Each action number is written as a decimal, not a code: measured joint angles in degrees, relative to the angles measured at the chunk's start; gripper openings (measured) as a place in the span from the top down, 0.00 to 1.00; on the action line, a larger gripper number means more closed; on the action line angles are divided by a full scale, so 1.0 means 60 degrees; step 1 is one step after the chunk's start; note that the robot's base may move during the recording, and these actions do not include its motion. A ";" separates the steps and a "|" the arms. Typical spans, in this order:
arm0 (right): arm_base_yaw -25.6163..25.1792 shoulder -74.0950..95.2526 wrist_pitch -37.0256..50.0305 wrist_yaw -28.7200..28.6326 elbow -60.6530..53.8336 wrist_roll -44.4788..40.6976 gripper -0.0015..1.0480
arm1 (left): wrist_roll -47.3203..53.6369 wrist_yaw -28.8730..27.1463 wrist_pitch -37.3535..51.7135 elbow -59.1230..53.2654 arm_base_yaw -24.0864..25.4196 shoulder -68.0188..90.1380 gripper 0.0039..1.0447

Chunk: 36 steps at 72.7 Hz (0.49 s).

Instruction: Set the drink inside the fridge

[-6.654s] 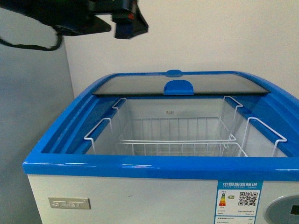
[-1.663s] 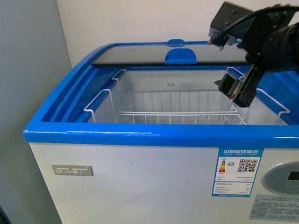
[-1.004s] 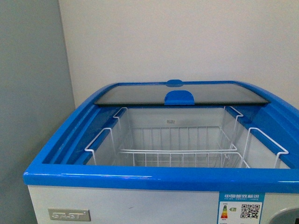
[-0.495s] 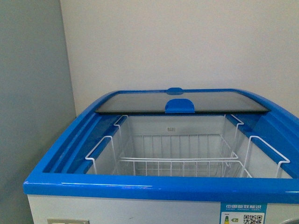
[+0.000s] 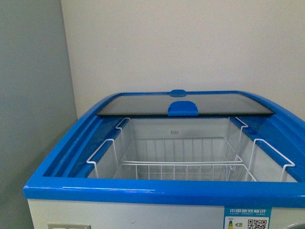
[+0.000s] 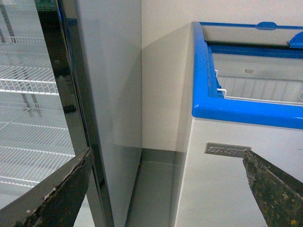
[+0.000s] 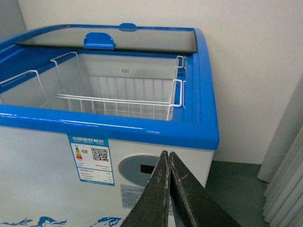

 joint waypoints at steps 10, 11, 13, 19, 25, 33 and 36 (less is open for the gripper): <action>0.0000 -0.0117 0.0000 0.0000 -0.0135 0.0004 0.97 | 0.0000 0.0004 0.0000 0.0000 0.0000 0.0000 0.08; 0.0000 -0.0131 0.0000 0.0000 -0.0142 0.0004 0.97 | 0.0000 0.0000 0.0000 0.0000 0.0000 0.0000 0.08; 0.0000 -0.0146 0.0000 0.0000 -0.0157 0.0004 0.97 | 0.0000 0.0000 0.0000 0.0000 0.0000 0.0000 0.08; 0.0000 -0.0408 0.0015 -0.0004 -0.0321 0.0007 0.97 | -0.0004 0.0000 0.0000 0.0000 -0.0004 0.0000 0.08; 0.0000 -0.0514 0.0047 0.0000 -0.0324 0.0007 0.97 | 0.0000 0.0004 0.0000 0.0000 0.0000 0.0000 0.08; 0.0000 -0.0521 0.0047 0.0000 -0.0324 0.0007 0.97 | 0.0000 0.0000 0.0000 0.0000 0.0000 0.0000 0.08; 0.0000 -0.0521 0.0047 -0.0004 -0.0324 0.0007 0.97 | 0.0000 0.0000 0.0000 0.0000 0.0000 0.0000 0.08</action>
